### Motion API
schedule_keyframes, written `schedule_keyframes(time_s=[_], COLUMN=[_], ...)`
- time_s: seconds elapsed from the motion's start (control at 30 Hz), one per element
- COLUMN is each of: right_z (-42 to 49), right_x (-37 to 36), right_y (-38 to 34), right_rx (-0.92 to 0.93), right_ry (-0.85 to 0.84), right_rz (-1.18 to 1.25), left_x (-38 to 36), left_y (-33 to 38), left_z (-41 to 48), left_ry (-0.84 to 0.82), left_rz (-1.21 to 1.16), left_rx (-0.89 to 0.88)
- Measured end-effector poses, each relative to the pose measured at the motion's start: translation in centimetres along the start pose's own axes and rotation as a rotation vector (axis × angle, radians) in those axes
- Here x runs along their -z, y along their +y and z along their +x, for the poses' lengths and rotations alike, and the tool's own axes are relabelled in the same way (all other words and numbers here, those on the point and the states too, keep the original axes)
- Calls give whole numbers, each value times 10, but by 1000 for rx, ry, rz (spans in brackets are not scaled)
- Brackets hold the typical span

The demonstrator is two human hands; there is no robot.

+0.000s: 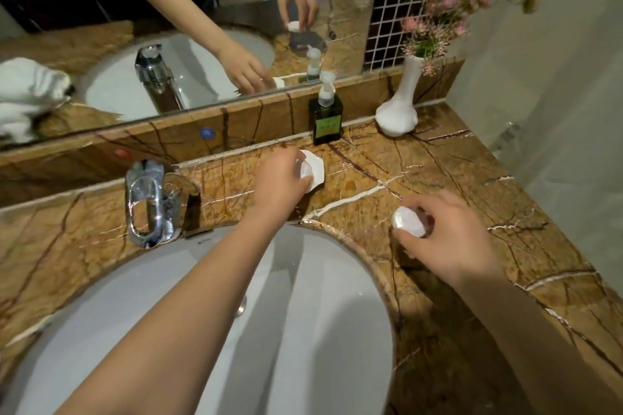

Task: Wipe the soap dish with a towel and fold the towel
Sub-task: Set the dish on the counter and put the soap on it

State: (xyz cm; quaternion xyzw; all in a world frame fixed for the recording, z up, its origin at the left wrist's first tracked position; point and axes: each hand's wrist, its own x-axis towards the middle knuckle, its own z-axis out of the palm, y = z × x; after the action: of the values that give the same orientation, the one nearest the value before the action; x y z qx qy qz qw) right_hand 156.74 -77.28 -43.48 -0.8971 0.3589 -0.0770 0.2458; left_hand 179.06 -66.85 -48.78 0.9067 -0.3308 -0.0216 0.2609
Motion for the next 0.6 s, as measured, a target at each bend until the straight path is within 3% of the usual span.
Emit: schedule_keyframes(time_s=[0.37, 0.6], right_z=[23, 73], right_x=[-12, -39], right_y=[-7, -54], right_rx=[81, 247], right_ry=[-34, 2], right_rz=[-7, 1], left_x=[-5, 20], left_y=[-7, -26], left_z=[2, -16], left_ry=[-77, 26], left_rz=[40, -7], left_rx=[-14, -27])
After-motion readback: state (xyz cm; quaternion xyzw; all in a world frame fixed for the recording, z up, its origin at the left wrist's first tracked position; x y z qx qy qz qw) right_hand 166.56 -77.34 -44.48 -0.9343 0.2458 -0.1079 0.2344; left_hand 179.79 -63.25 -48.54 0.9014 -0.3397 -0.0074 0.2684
